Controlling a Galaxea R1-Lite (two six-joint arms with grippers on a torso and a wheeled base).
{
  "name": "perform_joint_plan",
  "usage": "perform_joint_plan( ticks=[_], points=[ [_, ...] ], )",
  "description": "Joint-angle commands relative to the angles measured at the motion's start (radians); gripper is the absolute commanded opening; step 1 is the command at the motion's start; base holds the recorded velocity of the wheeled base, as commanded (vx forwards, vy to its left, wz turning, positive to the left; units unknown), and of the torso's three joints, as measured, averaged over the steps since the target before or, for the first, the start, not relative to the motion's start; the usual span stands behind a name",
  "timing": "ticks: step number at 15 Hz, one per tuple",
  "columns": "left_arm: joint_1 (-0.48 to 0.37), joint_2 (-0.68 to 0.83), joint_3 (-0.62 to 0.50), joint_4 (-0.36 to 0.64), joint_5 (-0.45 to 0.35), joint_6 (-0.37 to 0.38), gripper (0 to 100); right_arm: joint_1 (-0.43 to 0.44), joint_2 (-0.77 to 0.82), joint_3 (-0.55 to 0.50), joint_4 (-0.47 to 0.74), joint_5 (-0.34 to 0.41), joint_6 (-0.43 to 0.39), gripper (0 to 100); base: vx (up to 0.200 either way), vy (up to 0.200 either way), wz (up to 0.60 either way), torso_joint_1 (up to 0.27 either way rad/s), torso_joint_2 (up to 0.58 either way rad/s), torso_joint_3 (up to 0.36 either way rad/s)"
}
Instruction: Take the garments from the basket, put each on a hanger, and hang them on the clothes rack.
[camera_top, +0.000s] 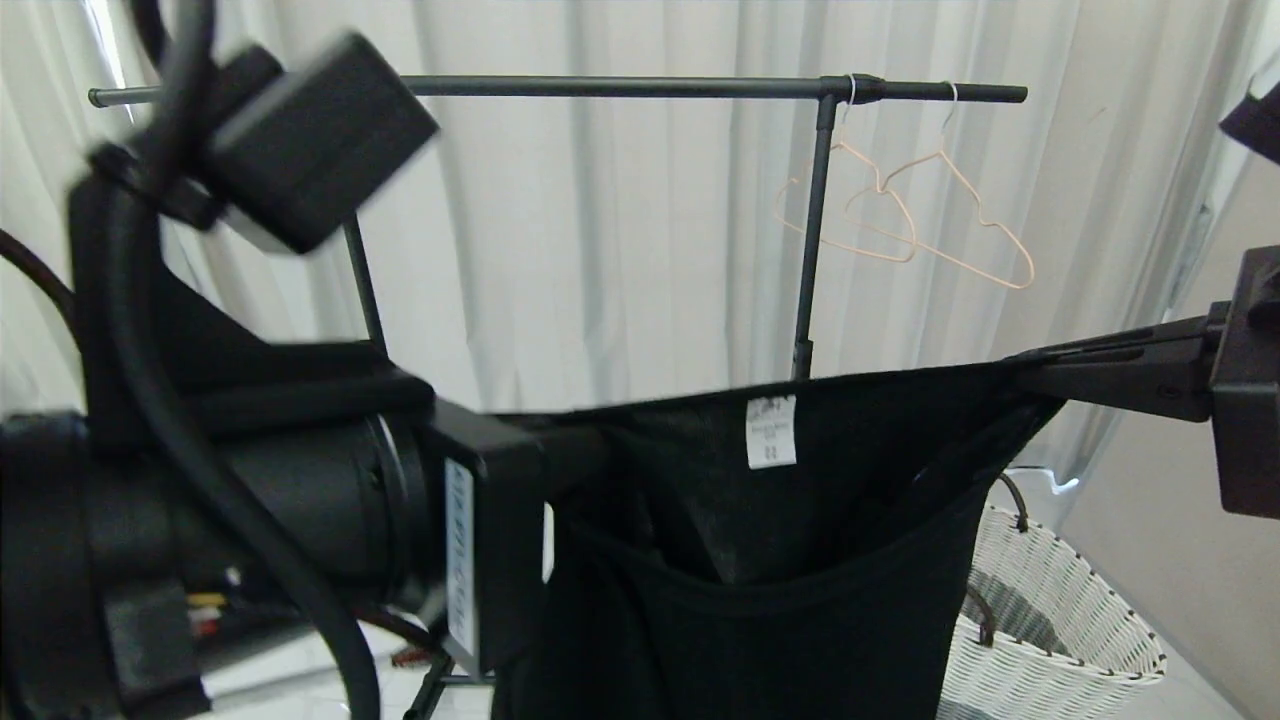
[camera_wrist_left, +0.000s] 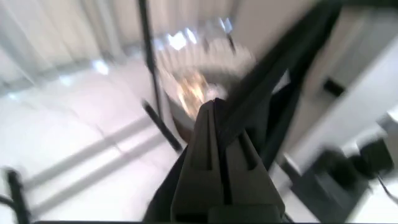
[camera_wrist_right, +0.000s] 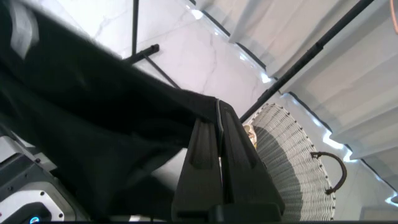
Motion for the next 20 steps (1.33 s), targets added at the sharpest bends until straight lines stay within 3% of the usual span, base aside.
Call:
perform_joint_plan(
  ticks=[1,5,6,8,12,14,15,16,18,20],
  points=[
    [0.059,-0.002,-0.083,0.012,0.007,0.049,0,0.001,0.009,-0.009,-0.002,-0.001,-0.001,0,0.000,0.000,0.00,0.000,0.00,0.000],
    [0.148,0.034,-0.121,0.121,0.005,0.259,0,-0.011,-0.020,0.011,0.005,-0.005,0.000,0,0.000,0.000,0.00,0.000,0.00,0.000],
    [0.159,0.046,-0.132,0.124,0.005,0.279,0,-0.023,-0.020,0.009,0.005,-0.005,0.000,0,0.000,0.000,0.00,0.000,0.00,0.000],
    [0.165,0.089,-0.193,0.124,0.000,0.287,0,-0.058,0.009,-0.052,0.005,-0.002,-0.001,0,0.000,0.000,0.00,0.000,0.00,0.000],
    [0.164,0.115,-0.181,0.116,-0.007,0.292,0,-0.063,0.039,-0.147,0.067,-0.001,-0.001,0,0.000,0.000,0.00,0.000,0.00,0.000],
    [0.164,0.155,-0.210,0.067,-0.010,0.307,0,-0.063,-0.041,-0.130,0.169,0.045,-0.001,0,0.000,0.000,0.00,0.000,0.00,0.000],
    [0.161,0.224,-0.252,-0.005,-0.010,0.318,0,-0.060,-0.112,-0.110,0.243,0.147,-0.024,0,0.000,0.000,0.00,0.000,0.00,0.000],
    [0.159,0.270,-0.290,-0.065,-0.010,0.342,0,-0.052,-0.152,-0.075,0.267,0.193,-0.067,0,0.000,0.000,0.00,0.000,0.00,0.000],
    [0.158,0.325,-0.362,-0.106,-0.033,0.381,0,-0.023,-0.193,-0.002,0.272,0.200,-0.142,0,0.000,0.000,0.00,0.000,0.00,0.000],
    [0.158,0.331,-0.367,-0.104,-0.113,0.385,0,0.034,-0.192,0.011,0.272,0.196,-0.147,0,0.000,0.000,0.00,0.000,0.00,0.000]
  ],
)
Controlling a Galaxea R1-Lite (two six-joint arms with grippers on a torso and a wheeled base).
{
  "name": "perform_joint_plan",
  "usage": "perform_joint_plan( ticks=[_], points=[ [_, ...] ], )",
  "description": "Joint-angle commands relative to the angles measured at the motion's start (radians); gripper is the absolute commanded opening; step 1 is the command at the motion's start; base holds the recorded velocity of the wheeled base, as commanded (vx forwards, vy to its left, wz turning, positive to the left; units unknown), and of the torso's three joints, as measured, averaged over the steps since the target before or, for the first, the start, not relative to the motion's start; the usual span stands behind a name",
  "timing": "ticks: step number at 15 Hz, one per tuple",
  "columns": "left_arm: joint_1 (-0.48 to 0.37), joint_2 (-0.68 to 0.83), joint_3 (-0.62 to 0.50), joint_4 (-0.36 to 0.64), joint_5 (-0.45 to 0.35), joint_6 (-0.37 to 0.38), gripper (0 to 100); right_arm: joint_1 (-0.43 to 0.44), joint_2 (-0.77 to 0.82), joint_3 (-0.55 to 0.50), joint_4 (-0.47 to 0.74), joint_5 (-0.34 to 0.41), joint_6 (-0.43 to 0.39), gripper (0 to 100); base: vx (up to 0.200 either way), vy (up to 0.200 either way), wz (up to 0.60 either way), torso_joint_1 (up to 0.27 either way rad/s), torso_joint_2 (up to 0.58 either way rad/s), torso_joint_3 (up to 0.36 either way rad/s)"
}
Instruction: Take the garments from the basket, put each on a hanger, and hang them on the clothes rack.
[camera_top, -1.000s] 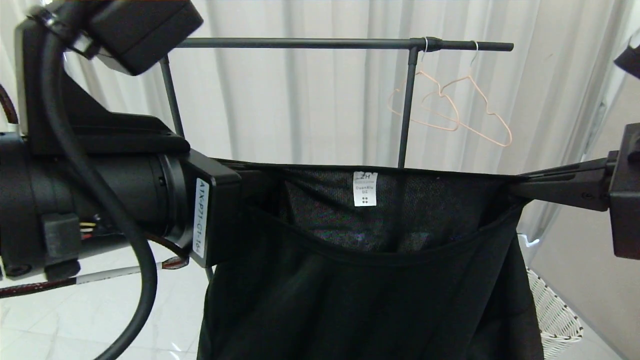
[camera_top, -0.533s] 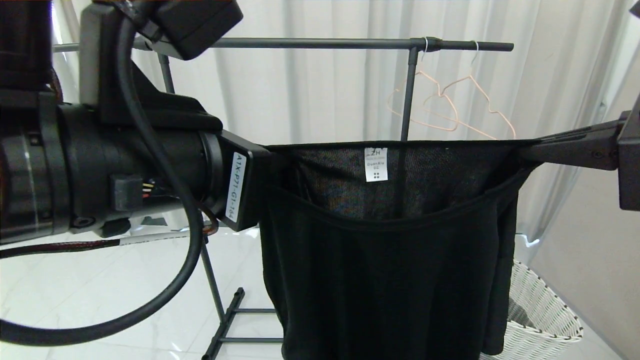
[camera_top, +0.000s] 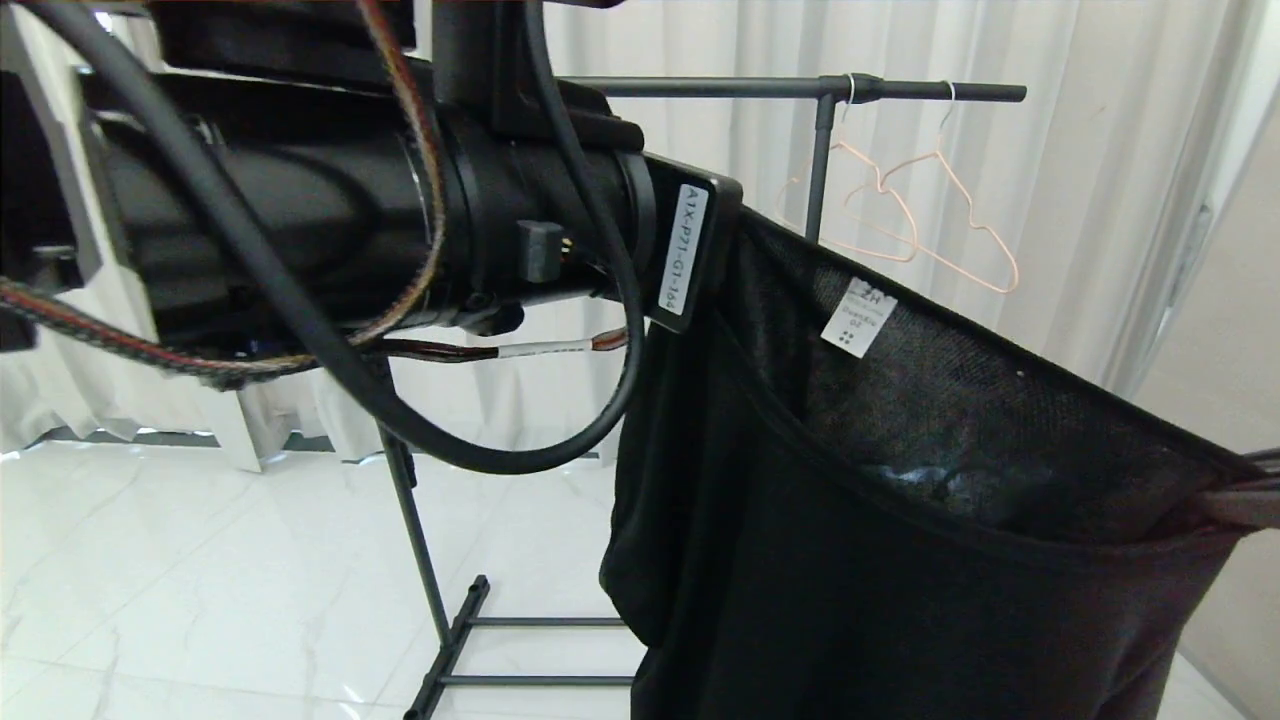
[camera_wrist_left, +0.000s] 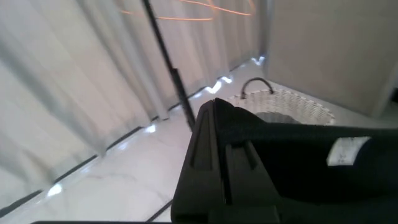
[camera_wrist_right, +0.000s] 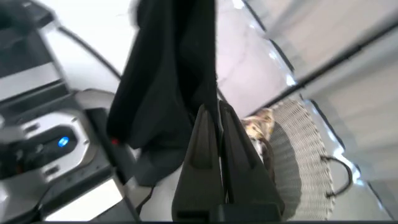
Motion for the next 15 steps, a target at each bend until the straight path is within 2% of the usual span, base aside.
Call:
perform_joint_plan(
  ticks=[1,3,6,7,9,10,11,13,15],
  points=[
    [-0.001,0.044,-0.010,0.001,-0.014,0.001,0,0.042,-0.023,0.014,-0.003,-0.001,-0.002,0,0.000,0.000,0.00,0.000,0.00,0.000],
    [-0.003,0.027,0.013,0.019,-0.015,0.001,0,0.037,-0.017,0.008,-0.020,-0.014,0.003,0,0.000,0.000,0.00,0.000,0.00,0.000],
    [-0.067,-0.115,0.044,0.263,-0.041,-0.012,0,-0.061,0.037,0.005,-0.181,-0.037,0.055,0,0.000,0.000,0.00,0.000,0.00,0.000],
    [-0.089,-0.160,0.065,0.318,-0.060,-0.043,0,-0.087,0.072,-0.001,-0.255,-0.034,0.060,0,0.000,0.000,0.00,0.000,0.00,0.000],
    [-0.155,-0.224,0.113,0.354,-0.061,-0.146,0,-0.096,0.154,-0.055,-0.338,-0.031,0.067,0,0.000,0.000,0.00,0.000,0.00,0.000],
    [-0.175,-0.240,0.128,0.363,-0.061,-0.175,0,-0.096,0.180,-0.079,-0.351,-0.031,0.070,0,0.000,0.000,0.00,0.000,0.00,0.000],
    [-0.225,-0.269,0.151,0.386,-0.061,-0.241,0,-0.095,0.232,-0.140,-0.370,-0.023,0.070,0,0.000,0.000,0.00,0.000,0.00,0.000],
    [-0.268,-0.278,0.156,0.386,-0.045,-0.336,0,-0.093,0.278,-0.202,-0.370,-0.023,0.070,0,0.000,0.000,0.00,0.000,0.00,0.000],
    [-0.268,-0.280,0.156,0.384,0.011,-0.362,0,-0.092,0.290,-0.214,-0.367,-0.026,0.069,0,0.000,0.000,0.00,0.000,0.00,0.000]
  ],
)
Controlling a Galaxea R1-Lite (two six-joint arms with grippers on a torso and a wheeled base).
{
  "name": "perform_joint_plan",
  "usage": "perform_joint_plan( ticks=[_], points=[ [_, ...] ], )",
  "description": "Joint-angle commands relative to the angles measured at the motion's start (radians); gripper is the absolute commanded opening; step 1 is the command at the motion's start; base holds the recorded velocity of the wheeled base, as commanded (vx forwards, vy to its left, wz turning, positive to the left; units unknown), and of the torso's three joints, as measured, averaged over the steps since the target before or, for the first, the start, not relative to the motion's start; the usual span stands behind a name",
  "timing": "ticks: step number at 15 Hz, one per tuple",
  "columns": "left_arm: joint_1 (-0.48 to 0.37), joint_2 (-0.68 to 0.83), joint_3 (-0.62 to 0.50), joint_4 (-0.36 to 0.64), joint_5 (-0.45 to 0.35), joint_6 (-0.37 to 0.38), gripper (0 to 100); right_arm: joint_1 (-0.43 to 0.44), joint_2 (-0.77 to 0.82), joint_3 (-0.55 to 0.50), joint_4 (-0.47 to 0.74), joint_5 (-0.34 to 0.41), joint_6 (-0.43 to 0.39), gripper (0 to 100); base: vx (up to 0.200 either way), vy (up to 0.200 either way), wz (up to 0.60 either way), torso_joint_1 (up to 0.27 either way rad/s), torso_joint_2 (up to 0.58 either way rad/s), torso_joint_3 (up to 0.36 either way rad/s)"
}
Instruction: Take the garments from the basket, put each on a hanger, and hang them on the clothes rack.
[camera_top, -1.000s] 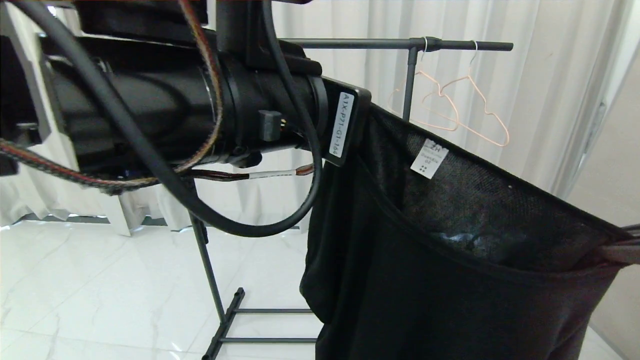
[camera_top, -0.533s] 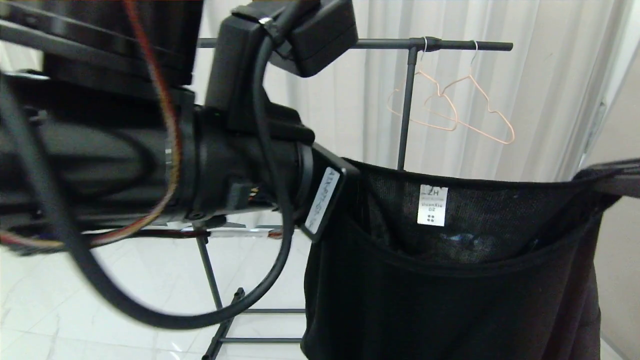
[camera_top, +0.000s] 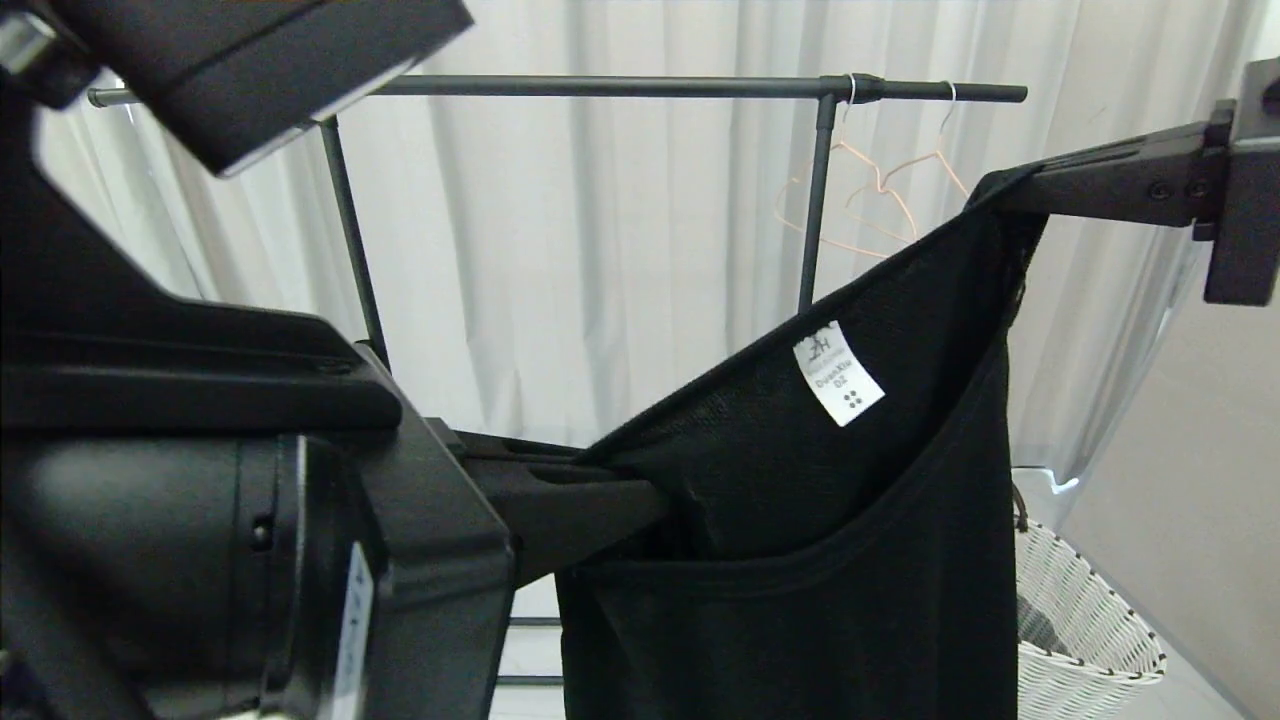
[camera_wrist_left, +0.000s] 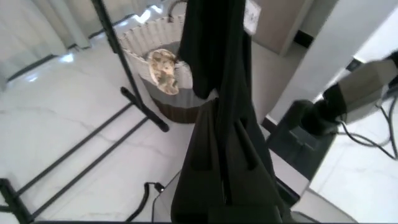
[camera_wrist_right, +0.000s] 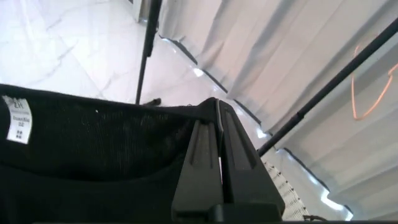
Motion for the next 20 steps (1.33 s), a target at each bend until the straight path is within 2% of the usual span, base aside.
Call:
perform_joint_plan(
  ticks=[1,4,5,6,8,11,12,16,18,19,20],
  points=[
    [-0.007,-0.021,0.004,-0.001,0.020,-0.001,0,0.001,0.032,-0.010,0.003,-0.005,-0.001,0,0.000,0.000,0.00,0.000,0.00,0.000],
    [0.039,-0.006,0.000,0.001,0.080,0.024,0,0.000,-0.018,-0.009,0.077,-0.028,-0.001,0,0.000,0.000,0.00,0.000,0.00,0.000],
    [0.094,0.036,-0.031,-0.001,0.135,0.034,0,0.001,-0.059,-0.007,0.146,-0.042,-0.001,0,0.000,0.000,0.00,0.000,0.00,0.000],
    [0.117,0.060,-0.068,-0.002,0.153,0.034,0,0.001,-0.088,-0.007,0.206,-0.042,-0.001,0,0.000,0.000,0.00,0.000,0.00,0.000],
    [0.132,0.091,-0.131,-0.002,0.155,0.034,0,0.001,-0.126,-0.001,0.285,-0.037,-0.002,0,0.000,0.000,0.00,0.000,0.00,0.000],
    [0.131,0.099,-0.140,-0.002,0.155,0.034,0,0.001,-0.133,0.016,0.293,-0.042,-0.004,0,0.000,0.000,0.00,0.000,0.00,0.000],
    [0.129,0.099,-0.140,-0.002,0.155,0.034,0,0.003,-0.134,0.019,0.295,-0.042,-0.004,100,0.000,0.000,0.00,0.000,0.00,0.000],
    [0.129,0.103,-0.135,-0.002,0.156,0.037,0,0.003,-0.166,0.048,0.295,-0.042,-0.002,100,0.000,0.000,0.00,0.000,0.00,0.000],
    [0.131,0.105,-0.128,0.001,0.159,0.040,0,-0.009,-0.208,0.100,0.296,-0.056,0.001,100,0.000,0.000,0.00,0.000,0.00,0.000],
    [0.147,0.097,-0.095,0.002,0.178,0.070,0,-0.052,-0.232,0.141,0.316,-0.117,0.001,100,0.000,0.000,0.00,0.000,0.00,0.000],
    [0.190,0.073,-0.045,0.004,0.219,0.135,0,-0.098,-0.257,0.166,0.350,-0.192,0.001,100,0.000,0.000,0.00,0.000,0.00,0.000]
  ],
)
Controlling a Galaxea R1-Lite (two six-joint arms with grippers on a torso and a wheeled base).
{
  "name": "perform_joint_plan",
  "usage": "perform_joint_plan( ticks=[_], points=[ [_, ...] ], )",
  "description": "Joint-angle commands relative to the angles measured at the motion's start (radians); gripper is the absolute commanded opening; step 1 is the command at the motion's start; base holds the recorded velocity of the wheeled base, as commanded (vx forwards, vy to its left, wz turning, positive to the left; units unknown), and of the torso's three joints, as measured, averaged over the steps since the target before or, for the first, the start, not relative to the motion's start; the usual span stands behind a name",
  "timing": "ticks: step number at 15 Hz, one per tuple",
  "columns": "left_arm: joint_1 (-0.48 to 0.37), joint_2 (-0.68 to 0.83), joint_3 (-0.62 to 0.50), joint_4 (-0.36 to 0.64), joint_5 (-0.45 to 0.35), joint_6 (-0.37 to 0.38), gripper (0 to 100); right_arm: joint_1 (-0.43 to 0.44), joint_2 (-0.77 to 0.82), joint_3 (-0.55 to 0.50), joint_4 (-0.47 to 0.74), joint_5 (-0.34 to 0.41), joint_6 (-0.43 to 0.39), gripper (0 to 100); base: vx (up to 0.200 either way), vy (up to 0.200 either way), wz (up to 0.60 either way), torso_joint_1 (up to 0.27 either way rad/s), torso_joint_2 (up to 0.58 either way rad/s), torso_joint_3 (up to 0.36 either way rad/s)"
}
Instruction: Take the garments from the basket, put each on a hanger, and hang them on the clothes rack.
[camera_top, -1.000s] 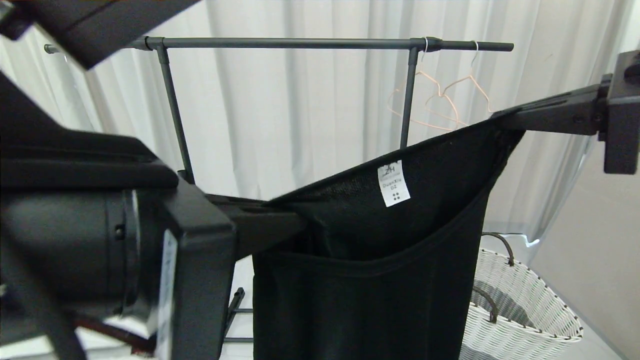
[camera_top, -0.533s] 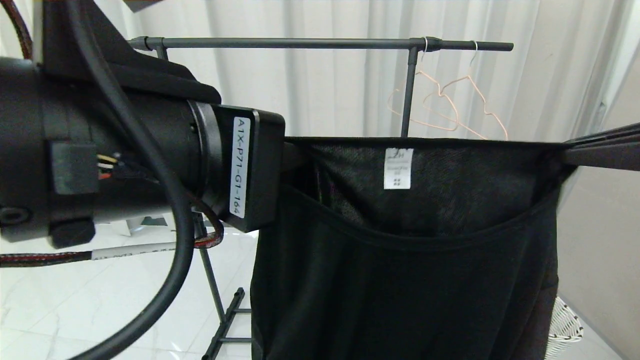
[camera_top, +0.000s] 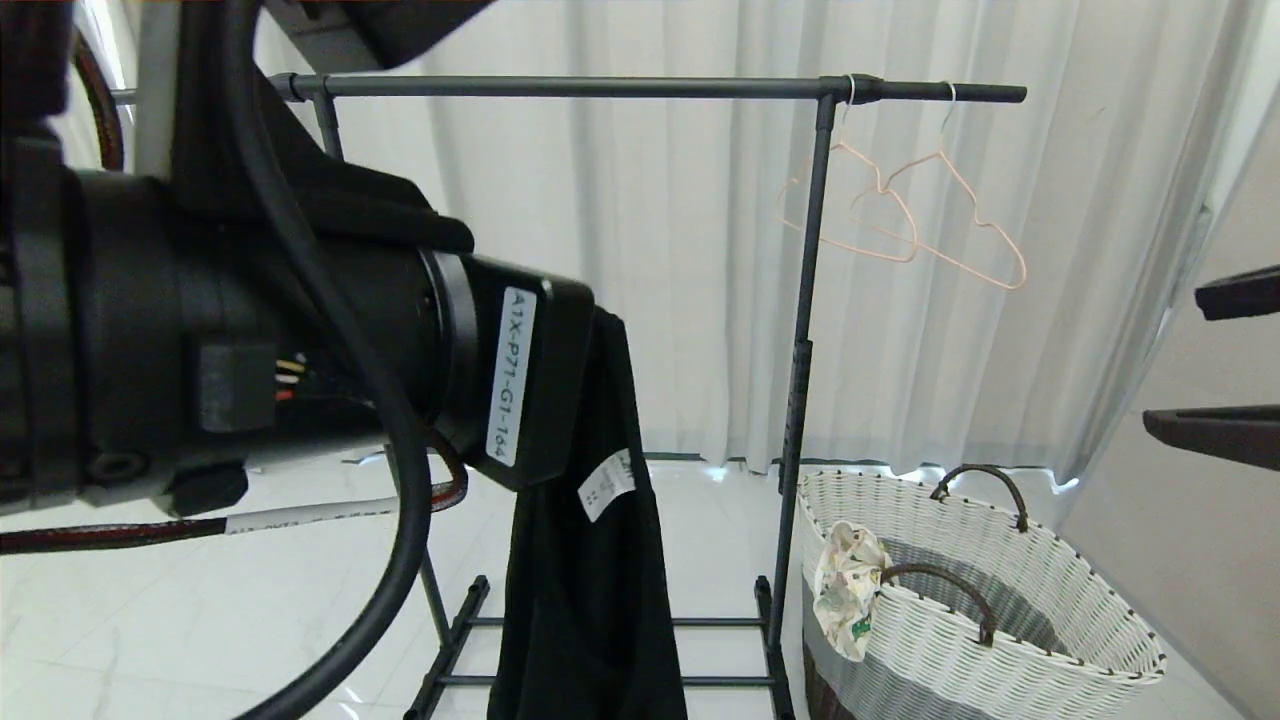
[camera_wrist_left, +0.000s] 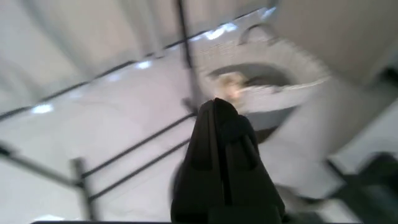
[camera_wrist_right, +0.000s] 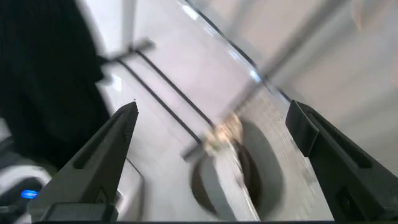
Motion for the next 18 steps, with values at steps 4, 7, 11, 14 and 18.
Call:
perform_joint_plan(
  ticks=[4,7,11,14,18],
  points=[
    [0.259,-0.192,0.296,0.001,0.084,0.185,0,-0.370,-0.113,0.065,0.200,-0.130,0.000,100,0.000,0.000,0.00,0.000,0.00,0.000],
    [0.420,-0.396,0.532,0.000,0.084,0.197,0,-0.537,-0.147,0.151,0.212,-0.119,0.002,100,0.000,0.000,0.00,0.000,0.00,0.000],
    [0.619,-0.485,0.669,-0.002,0.083,0.209,0,-0.545,-0.165,0.334,-0.009,-0.127,0.035,100,0.000,0.000,0.00,0.000,0.00,0.000],
    [0.716,-0.497,0.680,-0.003,0.044,0.205,0,-0.565,-0.193,0.416,-0.115,-0.125,0.034,100,0.000,0.000,0.00,0.000,0.00,0.000],
    [0.718,-0.505,0.690,-0.003,0.029,0.205,0,-0.568,-0.217,0.470,-0.130,-0.128,0.020,100,0.000,0.000,0.00,0.000,0.00,0.000]
  ],
)
